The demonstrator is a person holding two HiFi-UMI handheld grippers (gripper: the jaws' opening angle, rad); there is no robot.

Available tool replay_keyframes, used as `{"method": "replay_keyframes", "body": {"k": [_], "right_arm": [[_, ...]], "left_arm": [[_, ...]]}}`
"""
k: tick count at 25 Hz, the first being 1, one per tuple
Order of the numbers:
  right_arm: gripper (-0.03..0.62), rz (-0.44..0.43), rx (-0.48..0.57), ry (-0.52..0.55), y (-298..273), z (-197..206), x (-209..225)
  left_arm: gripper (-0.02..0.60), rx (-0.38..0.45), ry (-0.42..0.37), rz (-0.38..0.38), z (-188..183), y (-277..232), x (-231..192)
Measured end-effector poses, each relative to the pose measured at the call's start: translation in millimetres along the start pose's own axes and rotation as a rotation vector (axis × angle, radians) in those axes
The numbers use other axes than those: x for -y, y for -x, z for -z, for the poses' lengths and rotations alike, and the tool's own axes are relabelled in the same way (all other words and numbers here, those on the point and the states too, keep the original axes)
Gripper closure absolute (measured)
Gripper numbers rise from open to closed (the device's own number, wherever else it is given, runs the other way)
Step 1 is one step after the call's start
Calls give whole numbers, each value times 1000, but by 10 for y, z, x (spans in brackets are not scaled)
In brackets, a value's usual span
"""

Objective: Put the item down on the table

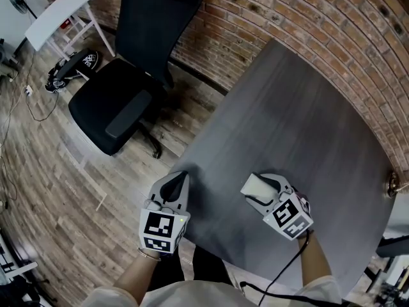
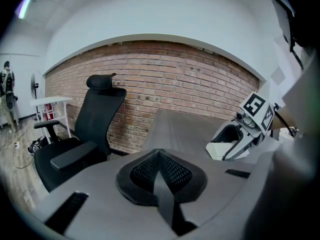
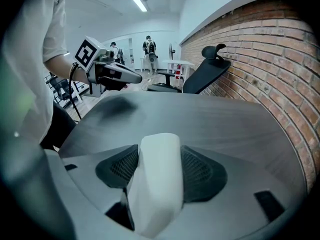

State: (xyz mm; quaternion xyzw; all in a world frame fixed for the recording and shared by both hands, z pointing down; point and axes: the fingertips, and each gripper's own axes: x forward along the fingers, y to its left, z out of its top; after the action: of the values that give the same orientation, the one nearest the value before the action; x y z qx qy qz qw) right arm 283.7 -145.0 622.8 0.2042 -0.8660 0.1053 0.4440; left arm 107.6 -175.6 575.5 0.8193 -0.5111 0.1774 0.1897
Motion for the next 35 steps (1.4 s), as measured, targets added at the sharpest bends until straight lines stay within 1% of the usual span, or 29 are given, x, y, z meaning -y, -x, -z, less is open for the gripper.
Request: {"method": "replay_keyframes", "body": {"k": [7,12,15,19,22,23,25,31,35], "right_arm": [[301,17,-39,-15,-71,82,-19],[293,16,-25,-34,-68,51,-60],[293,48,7,-60,12,-59,-45],[294,130,71,-167,180,-127,24],[296,239,143,-278,391,-148,110],[310,295,164,-318,491,-153,153],[388,417,195,-395,720,-144,231],[449,711,315,-604,1450,-111,297],[493,908,394,-713,1935,-76,321]], "left_arm": [[571,6,-10,13,-17,29,30],[571,10,-24,17,-71,60,-5],[571,20,-30,19,-128,99,-32],[571,32,-25,36,-217,156,-25],[571,50,-19,59,-335,164,7],[571,60,-18,70,-398,155,26],[571,83,-19,93,-540,145,75],[571,158,-57,173,-962,104,285],[571,216,-94,238,-1284,31,483]]}}
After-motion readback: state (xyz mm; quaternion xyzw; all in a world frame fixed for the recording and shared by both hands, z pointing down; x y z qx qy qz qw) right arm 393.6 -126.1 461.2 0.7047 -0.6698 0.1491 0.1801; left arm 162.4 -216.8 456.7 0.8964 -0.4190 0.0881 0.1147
